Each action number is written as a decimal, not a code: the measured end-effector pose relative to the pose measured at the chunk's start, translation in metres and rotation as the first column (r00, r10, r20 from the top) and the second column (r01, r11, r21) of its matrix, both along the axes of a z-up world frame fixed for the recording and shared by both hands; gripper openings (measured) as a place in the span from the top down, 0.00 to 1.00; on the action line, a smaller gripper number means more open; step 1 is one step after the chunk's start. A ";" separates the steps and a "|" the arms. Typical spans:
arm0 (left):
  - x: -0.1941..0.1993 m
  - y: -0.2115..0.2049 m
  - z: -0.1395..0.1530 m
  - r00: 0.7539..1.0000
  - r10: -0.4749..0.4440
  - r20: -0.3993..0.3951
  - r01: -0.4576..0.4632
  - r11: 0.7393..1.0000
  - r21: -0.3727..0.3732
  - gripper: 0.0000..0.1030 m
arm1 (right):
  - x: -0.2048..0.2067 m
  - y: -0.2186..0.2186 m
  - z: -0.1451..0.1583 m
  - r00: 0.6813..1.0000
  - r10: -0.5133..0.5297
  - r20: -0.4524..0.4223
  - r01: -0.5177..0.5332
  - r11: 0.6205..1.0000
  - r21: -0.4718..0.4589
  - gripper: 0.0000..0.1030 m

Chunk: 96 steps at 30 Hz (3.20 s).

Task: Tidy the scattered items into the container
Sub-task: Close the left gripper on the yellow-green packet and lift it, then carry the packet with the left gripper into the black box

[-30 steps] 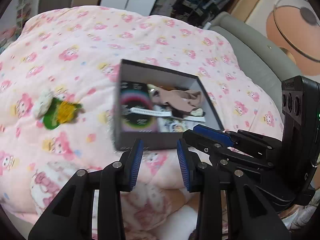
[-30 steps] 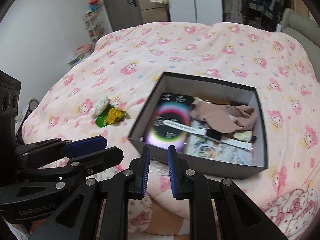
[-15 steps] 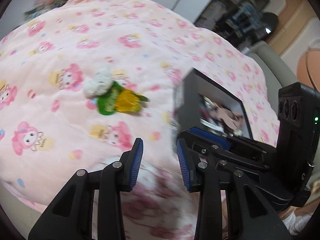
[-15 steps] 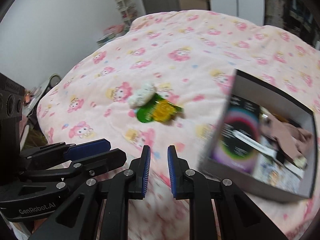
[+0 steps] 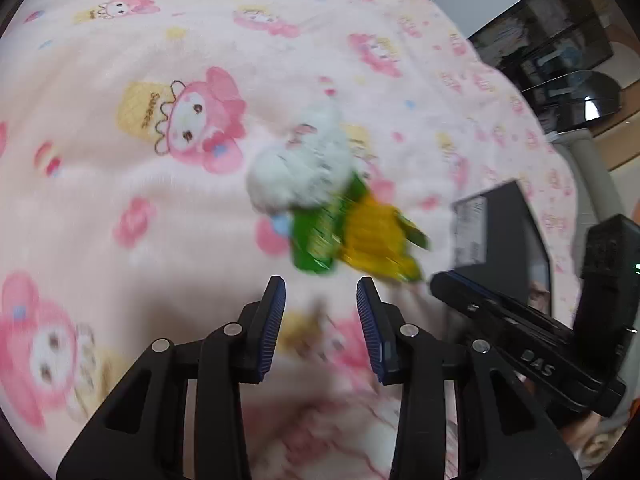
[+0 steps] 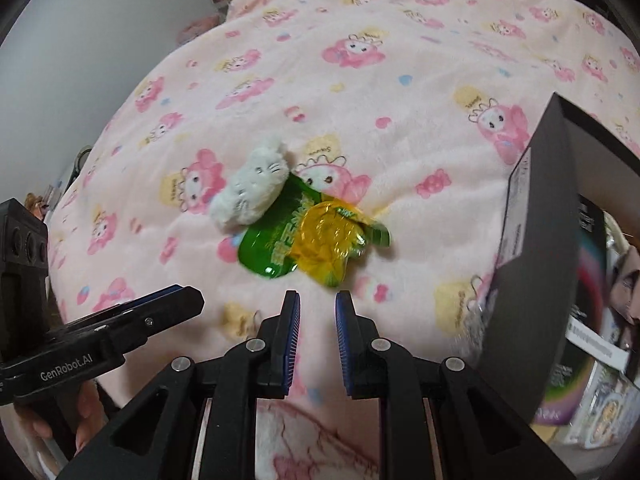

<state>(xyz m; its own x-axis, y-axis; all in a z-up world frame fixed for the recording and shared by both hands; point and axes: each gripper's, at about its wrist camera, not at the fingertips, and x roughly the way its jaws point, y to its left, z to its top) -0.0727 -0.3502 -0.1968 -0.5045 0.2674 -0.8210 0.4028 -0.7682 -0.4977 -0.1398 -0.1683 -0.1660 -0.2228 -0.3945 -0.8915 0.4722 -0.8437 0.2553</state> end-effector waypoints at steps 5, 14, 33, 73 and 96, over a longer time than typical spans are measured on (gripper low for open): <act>-0.031 -0.012 -0.031 0.999 -0.019 0.032 0.017 0.998 0.067 0.64 | -0.023 -0.009 -0.027 0.998 -0.042 0.052 0.042 0.999 0.015 0.77; -0.041 -0.008 -0.043 0.999 -0.034 0.018 0.032 0.993 0.116 0.97 | -0.034 -0.017 -0.050 0.996 -0.015 0.093 0.015 1.000 0.001 0.67; 0.032 -0.003 -0.005 1.000 0.011 0.004 -0.011 0.995 0.100 0.81 | 0.017 0.012 0.005 0.997 0.076 0.027 -0.074 0.996 -0.054 0.83; -0.010 -0.006 -0.050 0.997 0.003 0.082 -0.014 0.991 0.137 0.97 | -0.033 -0.008 -0.060 0.970 0.075 0.230 -0.030 0.981 -0.191 0.62; 0.004 0.183 0.128 0.928 -0.317 -0.197 0.316 0.948 -0.038 0.98 | 0.060 0.182 0.103 0.995 -0.084 -0.059 0.062 0.949 -0.310 0.63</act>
